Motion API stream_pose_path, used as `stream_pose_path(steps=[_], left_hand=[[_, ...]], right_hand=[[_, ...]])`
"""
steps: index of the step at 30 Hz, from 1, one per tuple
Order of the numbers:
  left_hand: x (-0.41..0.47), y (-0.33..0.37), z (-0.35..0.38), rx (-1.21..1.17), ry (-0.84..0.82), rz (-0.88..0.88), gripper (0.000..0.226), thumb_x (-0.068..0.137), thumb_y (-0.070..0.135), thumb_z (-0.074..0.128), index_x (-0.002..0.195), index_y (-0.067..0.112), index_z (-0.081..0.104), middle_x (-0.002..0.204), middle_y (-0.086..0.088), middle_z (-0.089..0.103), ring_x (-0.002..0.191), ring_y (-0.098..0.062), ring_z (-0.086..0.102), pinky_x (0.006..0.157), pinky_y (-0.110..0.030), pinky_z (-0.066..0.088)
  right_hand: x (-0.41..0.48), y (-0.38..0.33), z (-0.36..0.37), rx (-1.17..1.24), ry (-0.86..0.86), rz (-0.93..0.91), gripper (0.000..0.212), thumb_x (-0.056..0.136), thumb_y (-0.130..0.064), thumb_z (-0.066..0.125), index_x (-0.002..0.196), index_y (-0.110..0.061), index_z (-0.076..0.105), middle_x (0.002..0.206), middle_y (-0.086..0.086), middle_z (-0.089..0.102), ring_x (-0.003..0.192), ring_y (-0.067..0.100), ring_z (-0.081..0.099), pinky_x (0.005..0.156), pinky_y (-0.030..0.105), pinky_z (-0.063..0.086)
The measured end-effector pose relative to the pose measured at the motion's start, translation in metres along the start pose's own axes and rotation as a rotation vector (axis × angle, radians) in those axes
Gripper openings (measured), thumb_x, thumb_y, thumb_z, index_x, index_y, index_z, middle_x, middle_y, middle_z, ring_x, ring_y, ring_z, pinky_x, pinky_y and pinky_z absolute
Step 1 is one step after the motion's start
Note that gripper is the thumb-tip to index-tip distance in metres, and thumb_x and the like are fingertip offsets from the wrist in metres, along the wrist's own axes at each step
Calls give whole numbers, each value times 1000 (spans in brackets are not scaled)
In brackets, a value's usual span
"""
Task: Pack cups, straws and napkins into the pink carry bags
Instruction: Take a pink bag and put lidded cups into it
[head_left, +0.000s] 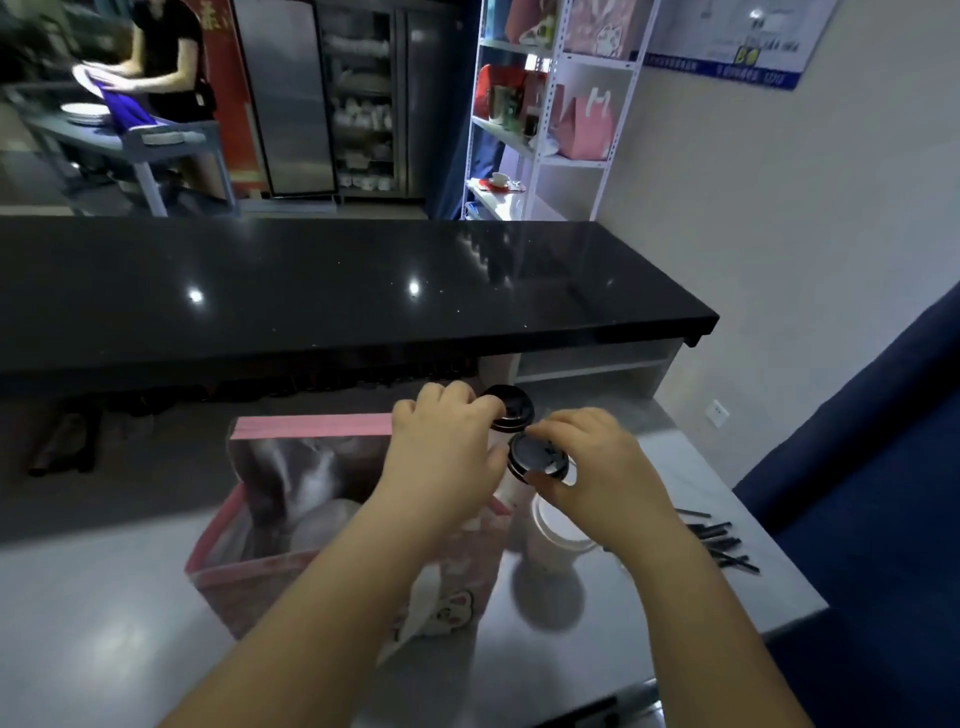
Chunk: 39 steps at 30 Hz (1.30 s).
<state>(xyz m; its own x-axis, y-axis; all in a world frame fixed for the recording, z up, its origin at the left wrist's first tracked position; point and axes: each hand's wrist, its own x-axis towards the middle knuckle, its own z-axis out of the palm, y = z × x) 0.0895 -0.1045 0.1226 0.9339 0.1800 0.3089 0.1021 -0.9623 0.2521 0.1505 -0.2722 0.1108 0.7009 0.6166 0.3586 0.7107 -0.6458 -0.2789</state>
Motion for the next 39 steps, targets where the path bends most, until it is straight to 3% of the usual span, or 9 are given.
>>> stream_pose_path(steps=[4,8,14,19,22,28,32,36,39], left_hand=[[6,33,26,14,-35,-60,40,89,43,50,127,32,53,121,5,53,116,-21,42,95,-40,32],[4,55,42,9,-4,-79,39,89,41,53,127,34,55,124,8,54,118,-19,42,94,-39,31],[-11,68,49,3,81,-209,40,81,33,63,121,33,61,117,9,58,116,-21,45,93,-40,31],[-23,67,51,15,114,-275,38,77,31,68,115,31,65,113,7,60,115,-22,47,92,-41,32],[-26,69,52,9,112,-288,37,79,31,67,115,30,65,115,6,60,116,-22,46,93,-41,33],[-24,68,38,-114,189,-298,31,85,32,65,115,28,66,114,5,63,114,-21,51,96,-42,38],[-30,44,15,-244,279,-296,27,90,33,60,115,26,65,110,9,64,104,-16,56,90,-43,49],[-45,-7,-6,-230,215,-368,14,85,25,67,99,29,68,99,14,63,96,-10,57,84,-37,52],[-59,-43,-21,-254,96,-379,20,81,27,74,93,39,65,92,20,62,89,-1,58,76,-26,51]], right_hand=[[-6,39,-2,39,-51,-28,41,75,-27,80,113,-18,68,110,-3,65,107,24,53,90,37,44],[-15,71,16,28,-207,-34,54,77,-45,73,126,-26,58,121,-8,56,116,19,45,97,34,39],[-36,86,73,-64,-379,49,77,75,-60,65,137,-21,38,141,7,33,127,29,31,105,37,33],[-51,93,93,0,-306,38,64,83,-46,62,136,-19,39,149,11,28,127,31,33,101,38,36],[-51,95,85,34,-341,8,69,80,-44,65,140,-22,37,150,7,29,129,29,31,104,38,33],[-34,98,23,173,-257,-113,76,71,-44,75,138,-26,43,139,-3,37,127,22,31,106,33,31],[-8,87,-23,327,-78,-82,74,71,-42,79,136,-32,46,138,-10,34,129,12,30,104,24,29],[16,53,-47,468,1,-108,73,72,-45,78,136,-39,42,136,-20,30,126,8,38,100,27,37],[28,16,-45,448,-15,-162,74,73,-47,75,138,-39,40,138,-19,28,128,10,37,102,29,38]])
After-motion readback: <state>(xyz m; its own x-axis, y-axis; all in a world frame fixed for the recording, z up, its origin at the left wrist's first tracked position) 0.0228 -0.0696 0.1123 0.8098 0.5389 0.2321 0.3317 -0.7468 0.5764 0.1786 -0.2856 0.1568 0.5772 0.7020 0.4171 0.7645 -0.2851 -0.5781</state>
